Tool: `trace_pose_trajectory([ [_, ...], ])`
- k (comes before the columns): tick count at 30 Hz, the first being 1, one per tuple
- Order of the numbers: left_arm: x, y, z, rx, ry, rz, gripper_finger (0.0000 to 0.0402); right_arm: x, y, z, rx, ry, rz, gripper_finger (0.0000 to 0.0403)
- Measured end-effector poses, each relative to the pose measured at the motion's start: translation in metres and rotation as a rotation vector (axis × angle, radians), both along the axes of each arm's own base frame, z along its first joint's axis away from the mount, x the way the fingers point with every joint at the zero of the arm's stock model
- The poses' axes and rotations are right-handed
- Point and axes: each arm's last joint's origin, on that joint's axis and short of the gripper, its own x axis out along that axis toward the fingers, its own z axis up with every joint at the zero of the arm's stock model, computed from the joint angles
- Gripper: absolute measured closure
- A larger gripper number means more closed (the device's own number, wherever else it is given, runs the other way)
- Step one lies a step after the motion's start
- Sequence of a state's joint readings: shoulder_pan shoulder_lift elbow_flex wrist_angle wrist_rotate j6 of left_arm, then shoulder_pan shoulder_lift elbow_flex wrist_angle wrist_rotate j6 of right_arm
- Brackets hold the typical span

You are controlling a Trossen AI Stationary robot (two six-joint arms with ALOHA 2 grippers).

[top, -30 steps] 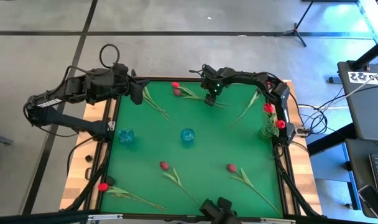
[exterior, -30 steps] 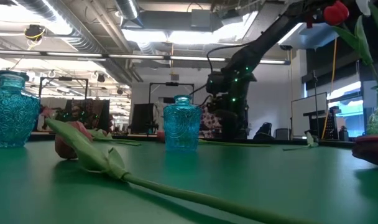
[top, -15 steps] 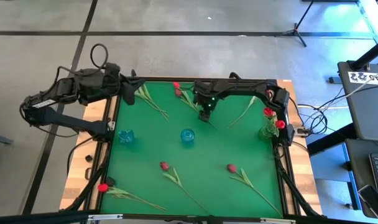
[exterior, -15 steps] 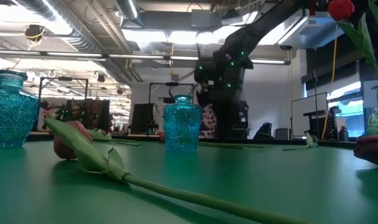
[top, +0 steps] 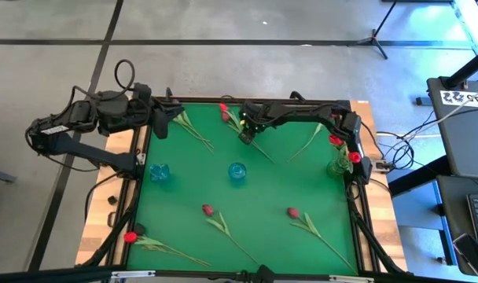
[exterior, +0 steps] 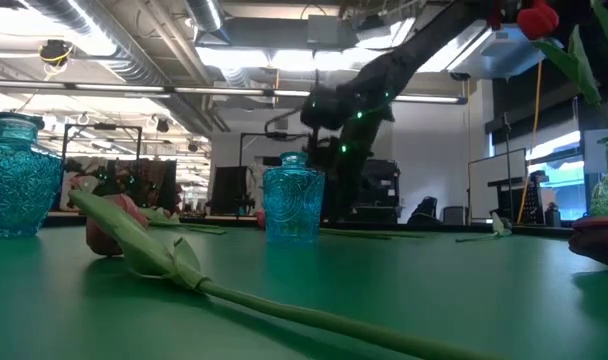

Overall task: Sort flowers into vase by color
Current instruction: Put the pink flower into the green flower vase

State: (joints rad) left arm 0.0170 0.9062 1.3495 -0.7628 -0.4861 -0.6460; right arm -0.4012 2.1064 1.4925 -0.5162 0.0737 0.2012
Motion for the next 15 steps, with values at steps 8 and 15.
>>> trace_pose_trajectory([
  [8,-0.004,-0.005,0.000,-0.005,-0.002,-0.036,0.0308,0.001,0.005,-0.008,0.089,0.009,-0.001,0.0234],
  [15,-0.021,-0.005,0.006,-0.005,-0.050,-0.037,0.0308,-0.004,0.020,0.004,0.204,0.032,0.025,0.0233],
])
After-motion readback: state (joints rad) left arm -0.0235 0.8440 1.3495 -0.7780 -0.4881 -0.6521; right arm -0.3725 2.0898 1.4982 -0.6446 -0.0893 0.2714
